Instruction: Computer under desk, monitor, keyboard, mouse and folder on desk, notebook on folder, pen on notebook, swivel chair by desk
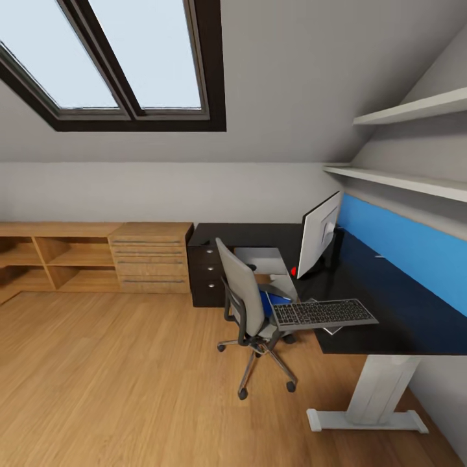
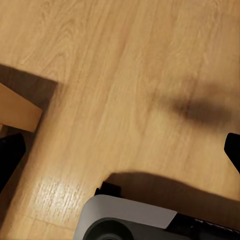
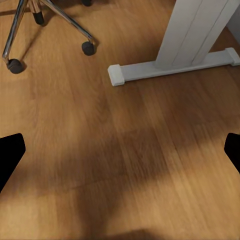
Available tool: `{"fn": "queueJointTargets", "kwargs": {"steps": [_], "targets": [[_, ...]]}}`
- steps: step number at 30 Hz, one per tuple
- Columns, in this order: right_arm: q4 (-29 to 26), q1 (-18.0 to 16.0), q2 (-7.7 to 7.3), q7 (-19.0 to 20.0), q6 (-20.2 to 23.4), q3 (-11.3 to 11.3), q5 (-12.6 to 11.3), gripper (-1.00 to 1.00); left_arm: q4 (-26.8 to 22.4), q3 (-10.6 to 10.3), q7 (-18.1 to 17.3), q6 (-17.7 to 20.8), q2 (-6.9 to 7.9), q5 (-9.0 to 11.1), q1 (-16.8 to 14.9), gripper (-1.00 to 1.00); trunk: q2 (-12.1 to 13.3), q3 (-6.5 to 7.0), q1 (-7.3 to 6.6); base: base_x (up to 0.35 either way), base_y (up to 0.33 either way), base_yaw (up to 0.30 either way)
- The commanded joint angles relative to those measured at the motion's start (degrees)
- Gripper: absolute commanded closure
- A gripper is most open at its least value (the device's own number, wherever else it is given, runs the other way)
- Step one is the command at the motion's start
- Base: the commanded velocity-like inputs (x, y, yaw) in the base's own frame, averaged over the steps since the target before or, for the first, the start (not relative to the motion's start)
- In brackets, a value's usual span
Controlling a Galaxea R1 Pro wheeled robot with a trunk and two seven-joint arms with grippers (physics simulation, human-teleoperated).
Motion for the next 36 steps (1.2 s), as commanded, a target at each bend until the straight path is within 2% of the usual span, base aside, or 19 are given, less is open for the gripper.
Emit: {"fn": "queueJointTargets", "kwargs": {"steps": [1, 36], "targets": [[0.04, -0.02, 0.04, 0.20, -0.24, -0.10, -0.39, -1.00, -0.04, 0.28, -0.22, -0.03, -0.04, 0.04, 0.00, -1.00, -0.46, -0.25, 0.23, 0.000, 0.000, 0.000], [0.00, -0.05, 0.09, 0.20, -0.30, -0.10, -0.39, -1.00, -0.01, 0.37, -0.31, -0.31, -0.29, 0.13, 0.00, -1.00, -14.50, -6.53, 7.92, 0.000, 0.000, 0.000]]}}
